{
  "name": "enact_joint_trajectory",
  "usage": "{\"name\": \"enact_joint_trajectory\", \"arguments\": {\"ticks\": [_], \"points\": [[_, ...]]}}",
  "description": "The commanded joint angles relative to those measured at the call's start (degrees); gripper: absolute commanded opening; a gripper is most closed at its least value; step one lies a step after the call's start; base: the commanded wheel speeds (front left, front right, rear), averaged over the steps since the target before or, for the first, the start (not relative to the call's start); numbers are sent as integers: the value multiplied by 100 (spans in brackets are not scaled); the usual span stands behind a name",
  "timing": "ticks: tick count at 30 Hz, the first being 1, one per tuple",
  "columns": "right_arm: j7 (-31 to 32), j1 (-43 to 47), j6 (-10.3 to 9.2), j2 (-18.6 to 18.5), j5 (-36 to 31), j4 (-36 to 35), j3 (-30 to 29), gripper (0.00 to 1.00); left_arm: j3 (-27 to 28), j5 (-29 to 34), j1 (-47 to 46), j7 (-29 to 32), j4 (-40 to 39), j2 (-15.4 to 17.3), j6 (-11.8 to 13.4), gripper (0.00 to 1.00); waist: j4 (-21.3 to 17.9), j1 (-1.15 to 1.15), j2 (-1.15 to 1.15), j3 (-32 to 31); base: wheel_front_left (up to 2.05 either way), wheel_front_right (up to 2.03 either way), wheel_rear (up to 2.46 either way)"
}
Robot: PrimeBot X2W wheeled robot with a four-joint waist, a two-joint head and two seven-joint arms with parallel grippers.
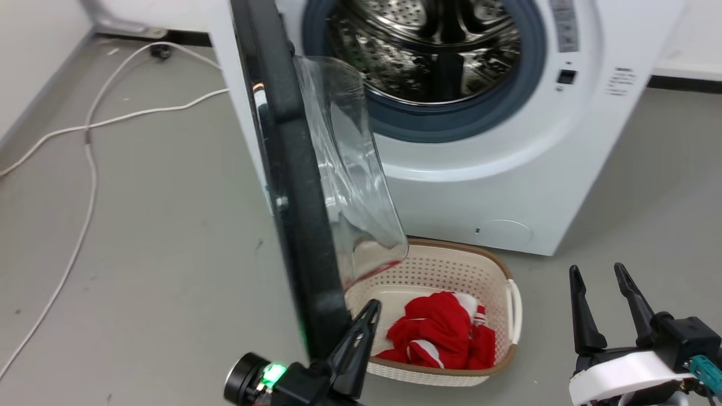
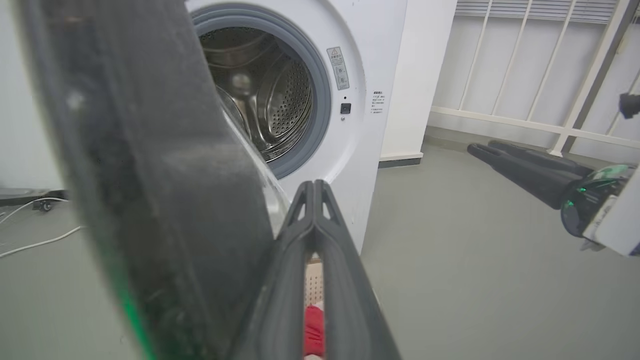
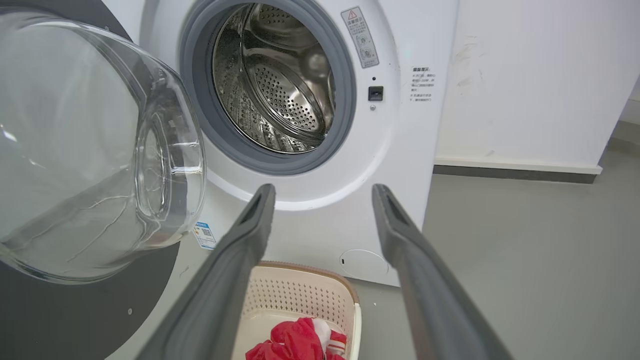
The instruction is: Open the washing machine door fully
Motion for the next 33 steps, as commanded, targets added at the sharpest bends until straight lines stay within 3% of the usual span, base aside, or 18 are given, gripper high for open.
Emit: {"name": "enact_joint_trajectory", "arguments": {"ticks": [1,10,17,25,33], "points": [[24,72,-4,9,-29,-56,2,100,109,-5,112,14,-4,88,92,0,272,0,0,-32,0,0,0],[159,179,-4,9,-48,-297,-20,100,497,-146,521,-42,-163,274,453,0,1103,0,0,-52,0,0,0],[282,95,-4,7,-85,-479,35,100,1165,-466,391,-85,54,410,589,0,1447,0,0,84,0,0,0],[352,-50,-4,7,-144,-802,134,100,2317,-860,-204,-120,520,607,443,0,1347,0,0,265,0,0,0],[427,-78,-4,8,-136,-1038,97,100,3488,-948,-815,-122,1269,854,-5,0,1006,0,0,450,0,0,0]]}}
